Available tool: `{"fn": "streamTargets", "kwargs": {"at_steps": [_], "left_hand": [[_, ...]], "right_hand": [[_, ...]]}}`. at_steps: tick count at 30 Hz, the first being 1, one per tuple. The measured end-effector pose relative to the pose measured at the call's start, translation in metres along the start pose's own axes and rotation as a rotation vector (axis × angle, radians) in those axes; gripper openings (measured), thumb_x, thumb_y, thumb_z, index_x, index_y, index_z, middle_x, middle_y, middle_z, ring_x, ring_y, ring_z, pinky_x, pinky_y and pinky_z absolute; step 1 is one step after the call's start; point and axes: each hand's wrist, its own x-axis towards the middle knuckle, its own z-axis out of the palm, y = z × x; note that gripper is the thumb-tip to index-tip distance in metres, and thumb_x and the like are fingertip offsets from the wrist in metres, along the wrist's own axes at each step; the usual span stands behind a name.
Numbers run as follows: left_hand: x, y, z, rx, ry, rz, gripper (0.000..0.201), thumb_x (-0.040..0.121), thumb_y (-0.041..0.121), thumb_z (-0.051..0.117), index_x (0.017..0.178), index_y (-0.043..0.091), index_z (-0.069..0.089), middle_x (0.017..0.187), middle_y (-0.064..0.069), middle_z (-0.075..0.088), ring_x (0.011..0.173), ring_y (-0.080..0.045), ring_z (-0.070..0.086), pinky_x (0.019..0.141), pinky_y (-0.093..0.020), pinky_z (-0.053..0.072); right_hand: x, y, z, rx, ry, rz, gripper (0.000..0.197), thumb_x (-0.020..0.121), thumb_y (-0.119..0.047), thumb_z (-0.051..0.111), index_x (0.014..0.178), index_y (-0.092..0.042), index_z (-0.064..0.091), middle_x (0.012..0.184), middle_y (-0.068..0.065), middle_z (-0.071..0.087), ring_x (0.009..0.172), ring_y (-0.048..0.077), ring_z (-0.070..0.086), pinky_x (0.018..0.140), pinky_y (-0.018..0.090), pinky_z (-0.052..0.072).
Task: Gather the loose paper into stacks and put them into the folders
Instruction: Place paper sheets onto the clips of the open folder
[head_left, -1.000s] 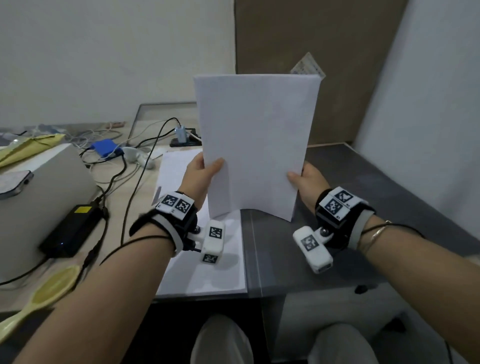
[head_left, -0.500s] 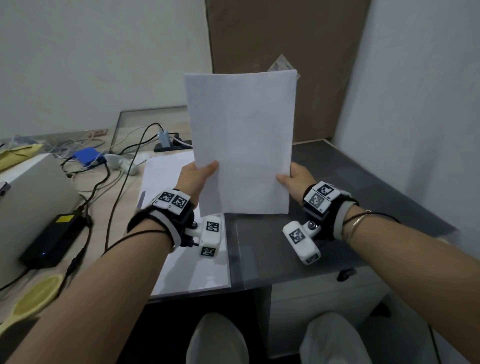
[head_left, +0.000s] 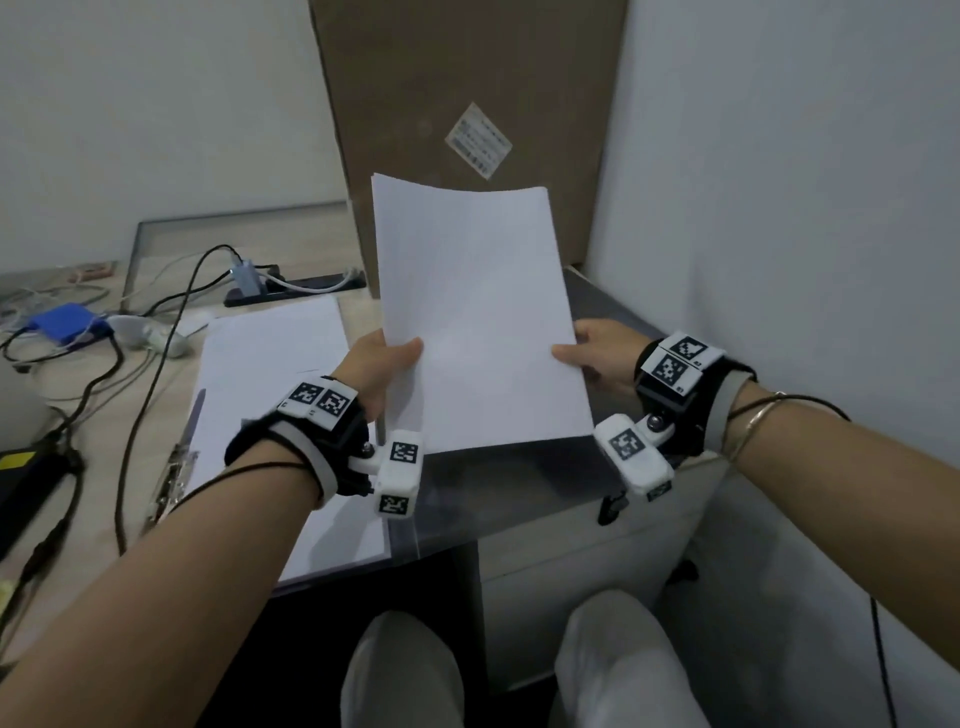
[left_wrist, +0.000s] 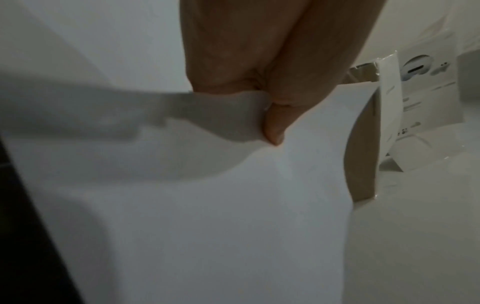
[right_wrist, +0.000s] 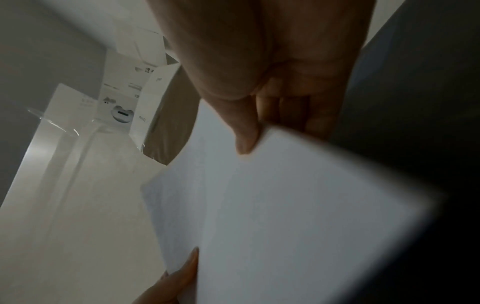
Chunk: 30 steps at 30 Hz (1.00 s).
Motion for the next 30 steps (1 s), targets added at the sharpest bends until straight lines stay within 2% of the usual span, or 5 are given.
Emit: {"fn": "streamTargets", "kwargs": {"at_steps": [2,9,15,22,30], "left_hand": [[0.003,-0.003,-0.007,0.011,0.075,-0.047,0.034,0.095,0.010,0.055,0.126,-0.004,0.051,0.109,-0.017,0.062,0.095,-0.031,0.058,0.091,-0.042,0.048],[0.004,-0.010,-0.048,0.012,0.245,-0.156,0.040,0.094,0.010,0.055,0.133,-0.001,0.049,0.129,-0.016,0.058,0.113,-0.033,0.055,0.103,-0.048,0.041],[-0.023,-0.009,-0.037,-0.075,0.085,-0.170,0.028,0.098,0.006,0.046,0.126,0.006,0.049,0.095,-0.010,0.062,0.083,-0.025,0.059,0.093,-0.047,0.045],[-0.036,-0.012,-0.012,-0.074,-0.128,-0.288,0.026,0.099,0.009,0.046,0.124,0.009,0.052,0.093,-0.010,0.071,0.087,-0.028,0.063,0.079,-0.043,0.050],[-0.032,-0.016,-0.008,-0.067,-0.214,-0.340,0.019,0.100,0.020,0.045,0.104,0.009,0.060,0.091,-0.004,0.070,0.077,-0.017,0.067,0.064,-0.030,0.059]], "right_hand": [[-0.007,0.009,-0.011,0.052,0.007,0.034,0.006,0.095,-0.013,0.052,0.089,-0.013,0.053,0.066,0.000,0.065,0.044,0.003,0.061,0.043,0.016,0.047],[-0.016,0.033,-0.032,0.041,0.090,0.101,0.009,0.092,-0.011,0.057,0.083,-0.015,0.056,0.082,0.009,0.065,0.059,0.009,0.062,0.053,0.019,0.041],[-0.009,0.013,-0.002,0.083,-0.193,0.155,0.035,0.091,-0.041,0.054,0.110,-0.012,0.057,0.100,0.007,0.066,0.085,0.016,0.063,0.069,0.024,0.049],[0.000,0.006,-0.004,-0.042,-0.138,0.123,0.014,0.092,-0.015,0.058,0.078,-0.017,0.057,0.062,-0.001,0.051,0.039,0.002,0.043,0.040,0.015,0.031],[-0.007,0.045,-0.018,-0.005,-0.150,0.247,0.020,0.090,-0.005,0.058,0.072,-0.014,0.055,0.056,0.000,0.052,0.039,0.006,0.038,0.034,0.014,0.026]]}}
